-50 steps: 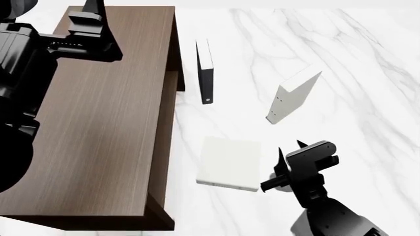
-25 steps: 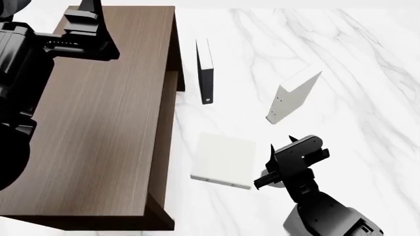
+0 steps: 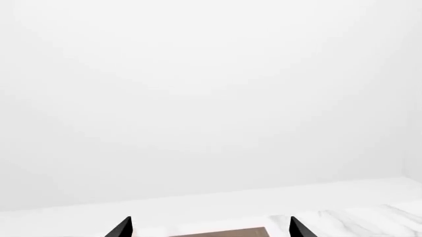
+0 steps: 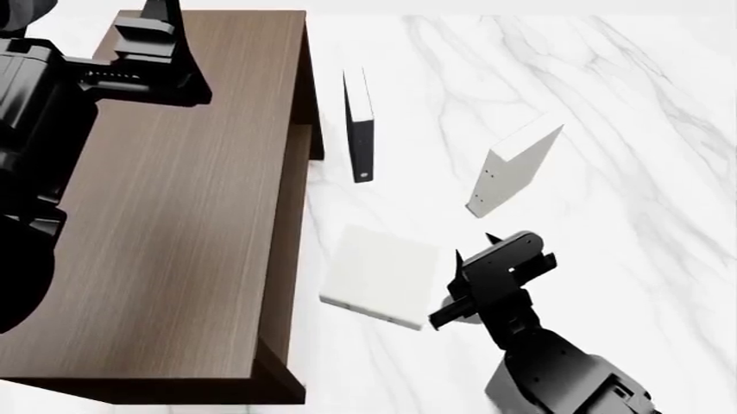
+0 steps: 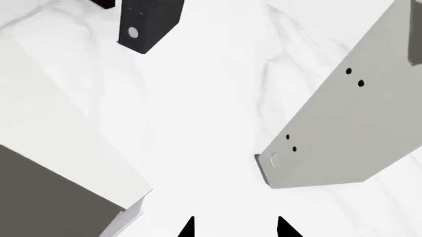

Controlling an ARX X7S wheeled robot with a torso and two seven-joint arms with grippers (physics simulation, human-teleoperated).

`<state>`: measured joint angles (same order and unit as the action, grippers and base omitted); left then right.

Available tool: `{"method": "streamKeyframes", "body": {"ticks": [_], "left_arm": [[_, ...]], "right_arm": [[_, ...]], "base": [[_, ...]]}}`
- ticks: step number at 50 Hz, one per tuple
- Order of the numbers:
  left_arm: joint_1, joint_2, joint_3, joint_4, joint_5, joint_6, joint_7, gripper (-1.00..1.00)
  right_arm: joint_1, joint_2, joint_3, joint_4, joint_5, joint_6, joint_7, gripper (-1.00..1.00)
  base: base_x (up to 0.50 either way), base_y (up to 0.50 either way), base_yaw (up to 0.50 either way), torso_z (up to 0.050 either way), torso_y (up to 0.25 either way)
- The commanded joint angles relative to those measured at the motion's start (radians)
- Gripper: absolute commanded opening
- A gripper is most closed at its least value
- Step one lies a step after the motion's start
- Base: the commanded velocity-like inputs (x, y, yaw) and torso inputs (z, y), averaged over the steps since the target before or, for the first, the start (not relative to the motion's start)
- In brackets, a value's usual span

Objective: Pick up the book on the right and place it under the cabinet shelf.

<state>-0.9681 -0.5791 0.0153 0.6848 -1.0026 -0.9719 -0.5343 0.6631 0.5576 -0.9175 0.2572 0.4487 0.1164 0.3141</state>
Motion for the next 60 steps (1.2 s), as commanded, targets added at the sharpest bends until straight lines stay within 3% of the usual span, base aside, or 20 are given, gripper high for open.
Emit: {"method": "streamKeyframes", "body": {"ticks": [1, 17, 38, 60], "left_arm": [[0.004, -0.005, 0.001, 0.000, -0.002, 0.005, 0.001, 1.00], [0.010, -0.008, 0.004, -0.001, 0.000, 0.015, 0.003, 1.00], [0.037, -0.015, 0.015, -0.012, 0.027, 0.044, 0.018, 1.00], [0.019, -0.019, 0.012, -0.006, 0.003, 0.034, 0.002, 1.00]], "right_arm": [[0.003, -0.054, -0.045, 0.025, 0.038, -0.015, -0.046, 1.00], [0.026, -0.108, -0.059, 0.090, 0.021, -0.035, -0.074, 1.00], [0.047, -0.246, -0.089, 0.363, -0.024, -0.137, -0.150, 1.00], [0.045, -0.263, -0.117, 0.327, -0.029, -0.124, -0.180, 1.00]], "base": [[0.00, 0.00, 0.00, 0.000, 0.000], [0.00, 0.00, 0.00, -0.001, -0.003], [0.00, 0.00, 0.01, -0.003, -0.008], [0.01, 0.00, 0.01, -0.004, -0.011]]}}
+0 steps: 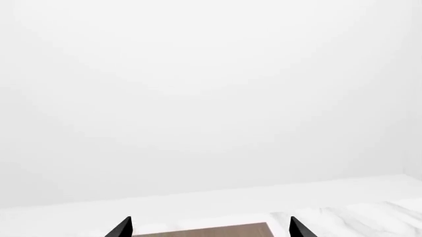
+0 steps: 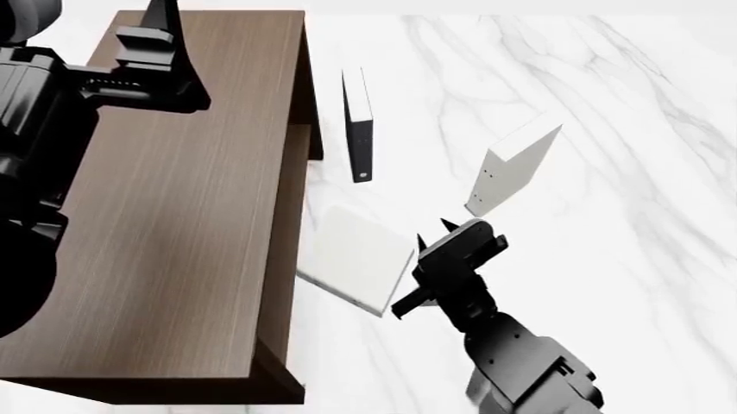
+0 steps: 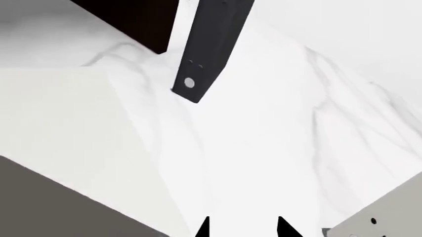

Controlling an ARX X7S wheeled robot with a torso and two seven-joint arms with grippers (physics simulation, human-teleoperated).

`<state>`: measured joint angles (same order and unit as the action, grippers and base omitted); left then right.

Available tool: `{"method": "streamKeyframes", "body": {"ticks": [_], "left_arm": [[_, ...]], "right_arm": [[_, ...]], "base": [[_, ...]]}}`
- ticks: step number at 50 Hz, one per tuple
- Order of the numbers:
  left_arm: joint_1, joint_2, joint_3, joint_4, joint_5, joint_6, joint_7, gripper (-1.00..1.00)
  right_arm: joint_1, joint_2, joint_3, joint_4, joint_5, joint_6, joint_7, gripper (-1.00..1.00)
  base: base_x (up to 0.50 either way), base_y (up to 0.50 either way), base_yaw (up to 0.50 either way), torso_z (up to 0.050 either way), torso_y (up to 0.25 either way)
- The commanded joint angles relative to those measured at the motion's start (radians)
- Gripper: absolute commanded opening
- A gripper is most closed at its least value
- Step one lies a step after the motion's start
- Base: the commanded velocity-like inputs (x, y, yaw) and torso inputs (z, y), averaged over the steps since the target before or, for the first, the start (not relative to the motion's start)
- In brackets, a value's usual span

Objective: Pick up the book on the right and place it under the cabinet shelf.

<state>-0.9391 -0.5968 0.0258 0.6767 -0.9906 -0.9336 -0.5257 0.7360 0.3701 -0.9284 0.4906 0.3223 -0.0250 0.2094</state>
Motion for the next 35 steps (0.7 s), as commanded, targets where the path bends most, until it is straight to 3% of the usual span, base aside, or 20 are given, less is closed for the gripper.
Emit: {"method": "streamKeyframes", "body": {"ticks": [1, 35], "left_arm": [[-0.011, -0.001, 0.001, 0.002, -0.010, -0.004, -0.008, 1.00], [-0.012, -0.016, -0.003, 0.003, -0.017, 0.004, -0.016, 1.00]], "right_arm": [[-0.027, -0.076, -0.108, 0.094, 0.097, 0.018, -0.076, 1.00], [0.014, -0.165, -0.139, 0.161, 0.071, -0.009, -0.120, 1.00]], "base": [[0.01, 0.00, 0.01, 0.000, -0.010], [0.00, 0.00, 0.01, -0.003, -0.009]]}}
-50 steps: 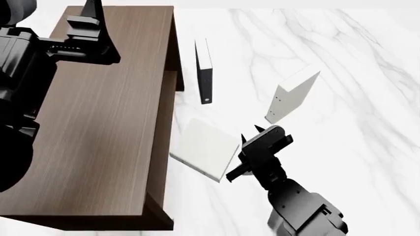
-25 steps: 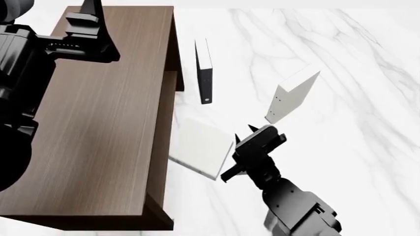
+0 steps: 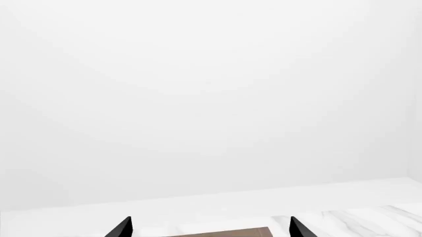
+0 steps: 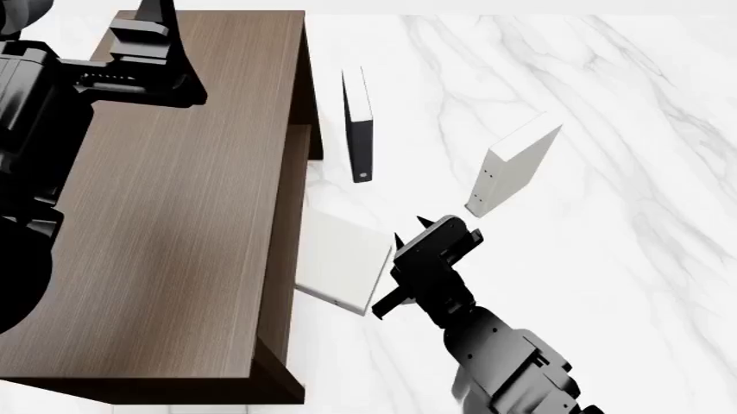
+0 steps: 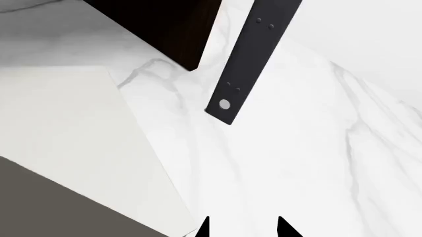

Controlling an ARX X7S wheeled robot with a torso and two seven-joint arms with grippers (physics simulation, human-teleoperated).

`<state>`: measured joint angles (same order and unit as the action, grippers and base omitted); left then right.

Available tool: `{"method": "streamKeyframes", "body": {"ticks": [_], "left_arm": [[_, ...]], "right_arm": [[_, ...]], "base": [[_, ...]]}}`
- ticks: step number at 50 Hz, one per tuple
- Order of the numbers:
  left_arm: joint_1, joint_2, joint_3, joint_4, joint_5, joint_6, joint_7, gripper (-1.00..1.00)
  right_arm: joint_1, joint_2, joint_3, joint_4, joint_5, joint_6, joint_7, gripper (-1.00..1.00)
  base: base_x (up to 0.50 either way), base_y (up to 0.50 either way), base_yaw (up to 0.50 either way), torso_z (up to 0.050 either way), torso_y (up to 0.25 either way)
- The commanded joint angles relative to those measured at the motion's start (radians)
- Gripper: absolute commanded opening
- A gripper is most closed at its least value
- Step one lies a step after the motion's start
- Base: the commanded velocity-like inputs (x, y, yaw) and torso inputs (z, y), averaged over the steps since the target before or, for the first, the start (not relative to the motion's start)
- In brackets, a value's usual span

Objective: Pick up the book on the right and place it under the cabinet shelf.

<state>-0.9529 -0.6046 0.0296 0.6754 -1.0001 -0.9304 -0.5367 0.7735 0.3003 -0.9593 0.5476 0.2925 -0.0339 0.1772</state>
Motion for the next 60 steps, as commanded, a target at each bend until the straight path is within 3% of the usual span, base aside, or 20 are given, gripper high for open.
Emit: {"method": "streamKeyframes", "body": {"ticks": [1, 44, 60], "left_arm": [[0.005, -0.008, -0.007, 0.005, -0.006, 0.003, -0.004, 1.00], [0.044, -0.030, -0.005, 0.008, 0.008, 0.033, 0.009, 1.00], [0.035, -0.039, -0.005, 0.005, 0.004, 0.033, 0.007, 1.00]], "right_arm": [[-0.024, -0.098, -0.109, 0.105, 0.100, -0.001, -0.087, 1.00], [-0.012, -0.276, -0.150, 0.352, 0.082, -0.046, -0.107, 1.00], [0.015, -0.299, -0.242, 0.367, 0.148, -0.064, -0.094, 1.00]], "base": [[0.00, 0.00, 0.01, -0.010, -0.011], [0.00, 0.01, 0.01, -0.004, -0.011], [0.00, 0.01, 0.02, -0.004, -0.012]]}}
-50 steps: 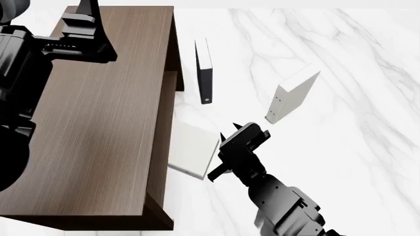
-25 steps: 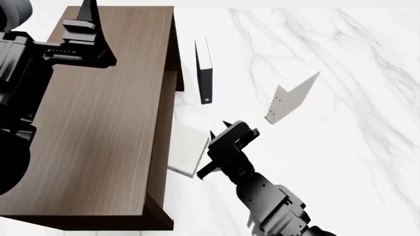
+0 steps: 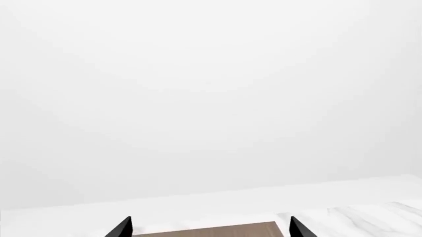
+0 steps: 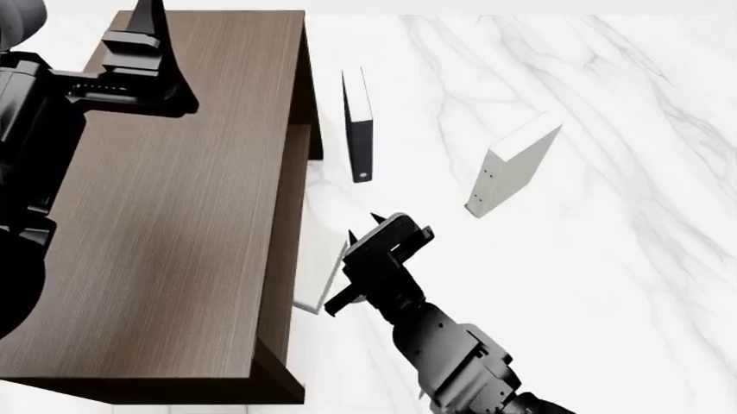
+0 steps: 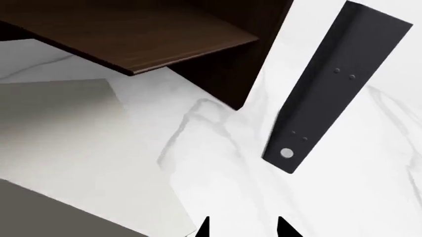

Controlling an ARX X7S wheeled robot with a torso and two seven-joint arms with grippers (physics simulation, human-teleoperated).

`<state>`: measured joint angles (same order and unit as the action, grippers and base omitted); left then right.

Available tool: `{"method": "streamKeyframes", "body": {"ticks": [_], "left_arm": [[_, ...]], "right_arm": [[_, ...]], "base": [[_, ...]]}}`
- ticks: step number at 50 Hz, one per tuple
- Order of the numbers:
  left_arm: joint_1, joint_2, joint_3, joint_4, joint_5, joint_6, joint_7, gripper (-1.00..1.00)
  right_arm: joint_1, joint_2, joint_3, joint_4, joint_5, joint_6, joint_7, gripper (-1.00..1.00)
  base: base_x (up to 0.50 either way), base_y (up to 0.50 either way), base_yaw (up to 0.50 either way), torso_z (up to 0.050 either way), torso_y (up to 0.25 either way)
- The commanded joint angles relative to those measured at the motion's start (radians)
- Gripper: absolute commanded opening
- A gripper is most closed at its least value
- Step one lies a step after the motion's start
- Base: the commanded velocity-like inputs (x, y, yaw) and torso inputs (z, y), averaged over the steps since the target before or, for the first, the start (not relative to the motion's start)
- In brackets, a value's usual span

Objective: Pick up the book on the right and place it under the cabinet shelf.

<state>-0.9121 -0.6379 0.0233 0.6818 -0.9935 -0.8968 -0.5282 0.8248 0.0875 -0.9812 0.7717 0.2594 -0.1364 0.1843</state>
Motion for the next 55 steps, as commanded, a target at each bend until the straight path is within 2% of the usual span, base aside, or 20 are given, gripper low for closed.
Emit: {"method": "streamKeyframes", "body": {"ticks": [1, 21, 55], "left_arm": [[-0.007, -0.006, 0.001, -0.001, -0.004, -0.001, -0.001, 1.00], [0.004, -0.023, -0.020, 0.009, -0.025, 0.002, -0.007, 1.00], [0.019, -0.043, -0.040, 0.014, -0.039, 0.014, -0.012, 1.00]], "right_arm": [[-0.033, -0.086, -0.234, 0.143, 0.193, 0.037, -0.097, 1.00], [0.036, -0.087, -0.529, 0.131, 0.459, 0.001, 0.014, 1.00], [0.058, -0.087, -0.555, 0.085, 0.489, -0.017, -0.004, 1.00]], "base": [[0.00, 0.01, 0.02, 0.000, -0.012], [0.00, 0.01, 0.01, -0.004, -0.011], [0.00, 0.01, 0.01, -0.003, -0.009]]}}
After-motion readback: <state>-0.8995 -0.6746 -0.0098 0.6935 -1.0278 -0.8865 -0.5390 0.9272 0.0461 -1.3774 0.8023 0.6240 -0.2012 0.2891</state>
